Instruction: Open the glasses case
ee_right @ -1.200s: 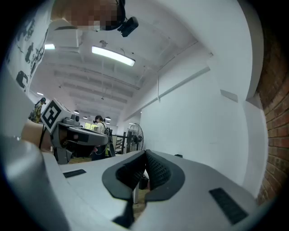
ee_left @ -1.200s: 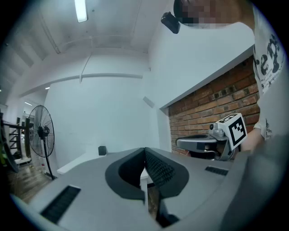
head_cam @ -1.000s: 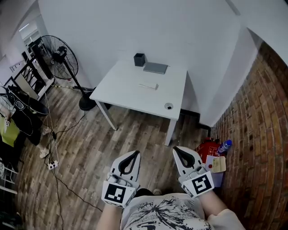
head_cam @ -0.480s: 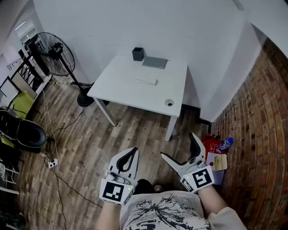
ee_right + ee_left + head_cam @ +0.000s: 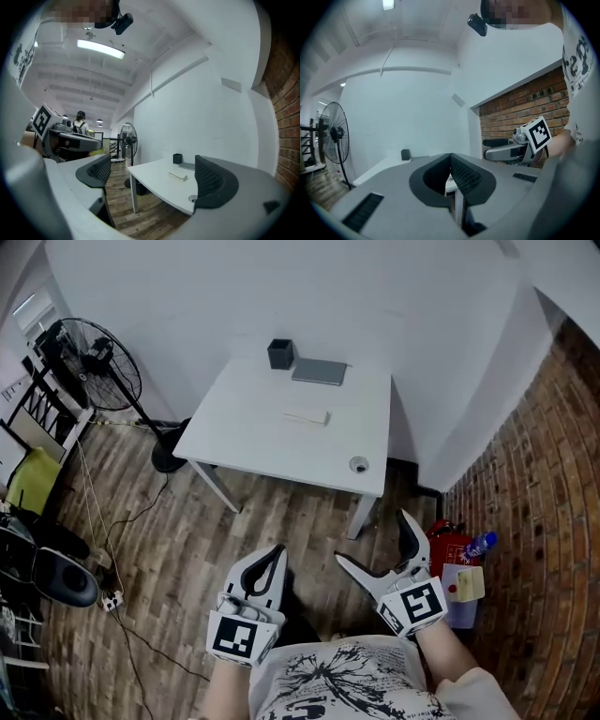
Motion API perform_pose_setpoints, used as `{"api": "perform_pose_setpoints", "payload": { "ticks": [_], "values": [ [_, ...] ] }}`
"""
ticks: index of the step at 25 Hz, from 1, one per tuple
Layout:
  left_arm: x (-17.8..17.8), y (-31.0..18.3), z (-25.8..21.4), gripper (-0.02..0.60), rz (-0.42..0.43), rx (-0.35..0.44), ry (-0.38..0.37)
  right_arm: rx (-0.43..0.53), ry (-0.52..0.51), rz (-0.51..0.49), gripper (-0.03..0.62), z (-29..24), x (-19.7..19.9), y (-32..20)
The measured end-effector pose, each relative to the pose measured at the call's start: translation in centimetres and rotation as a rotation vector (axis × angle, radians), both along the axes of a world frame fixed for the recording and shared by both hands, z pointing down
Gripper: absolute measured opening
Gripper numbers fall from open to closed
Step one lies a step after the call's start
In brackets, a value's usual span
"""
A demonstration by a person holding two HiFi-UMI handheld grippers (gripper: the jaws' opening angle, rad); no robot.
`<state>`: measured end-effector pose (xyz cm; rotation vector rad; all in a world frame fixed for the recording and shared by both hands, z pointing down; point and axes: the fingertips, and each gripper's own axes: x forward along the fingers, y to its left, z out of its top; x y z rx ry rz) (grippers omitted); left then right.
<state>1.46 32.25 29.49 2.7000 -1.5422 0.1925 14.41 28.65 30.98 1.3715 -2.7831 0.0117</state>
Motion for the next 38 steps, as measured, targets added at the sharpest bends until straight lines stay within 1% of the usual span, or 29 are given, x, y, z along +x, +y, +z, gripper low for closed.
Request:
{"api": "perform_pose_setpoints", "payload": {
  "ticks": [3,6,7,9,11,12,15,16,20,22,25,28,30,32,33,36,38],
  "values": [
    [-2.0,-4.6,-0.3,0.014,0.031,0.033,0.025,0.002,0.006,0.028,0.565,0.3,-2.3,-4.1],
    [-4.7,-10.0,-0.7,0.012,0.074,0.046,0.057,-0.023,0.001,0.078,0.557,0.5,-4.9,-9.1],
    [-5.8,-11.9,-0.6,0.013,0.093,0.038,0.059,-0.034,-0.003,0.099,0.557,0.5,-5.8,-10.8],
    [-8.1,-15.4,0.3,0.013,0.131,-0.006,0.018,-0.046,0.000,0.139,0.555,0.4,-7.6,-14.3],
    [-10.3,-19.0,0.7,0.013,0.163,-0.027,-0.013,-0.051,0.012,0.168,0.554,0.4,-9.4,-17.7],
    [-11.2,-20.7,0.4,0.012,0.177,-0.018,-0.011,-0.054,0.017,0.181,0.554,0.4,-10.3,-19.2],
    [-13.2,-25.6,-1.5,0.014,0.217,0.062,0.035,-0.066,0.027,0.222,0.554,0.5,-12.7,-23.0],
    [-13.8,-27.0,-1.6,0.012,0.230,0.070,0.033,-0.071,0.030,0.238,0.554,0.5,-13.3,-24.2],
    [-15.8,-31.9,-0.5,0.013,0.278,0.049,0.012,-0.113,0.046,0.285,0.551,1.2,-15.7,-28.5],
    [-16.1,-34.0,0.4,0.014,0.301,0.034,0.011,-0.149,0.074,0.290,0.551,2.3,-16.4,-30.3],
    [-15.6,-36.4,2.1,0.012,0.339,0.006,0.008,-0.207,0.121,0.291,0.551,4.2,-16.6,-32.6],
    [-14.5,-38.5,4.2,0.012,0.369,-0.031,-0.025,-0.251,0.150,0.286,0.546,6.4,-15.9,-35.0],
    [-13.5,-40.2,5.2,0.014,0.380,-0.021,-0.016,-0.287,0.160,0.276,0.543,8.0,-15.1,-36.8],
    [-12.4,-42.0,6.4,0.014,0.391,-0.019,-0.027,-0.327,0.172,0.267,0.538,9.4,-14.1,-38.8],
    [-11.9,-42.9,7.2,0.013,0.395,-0.033,-0.040,-0.347,0.179,0.262,0.534,10.2,-13.6,-39.8],
    [-10.6,-45.1,10.2,0.014,0.414,-0.119,-0.097,-0.401,0.220,0.235,0.515,12.4,-12.3,-43.0],
    [-9.6,-46.8,12.0,0.013,0.426,-0.149,-0.114,-0.435,0.262,0.206,0.508,14.2,-11.5,-45.1]
  ]
}}
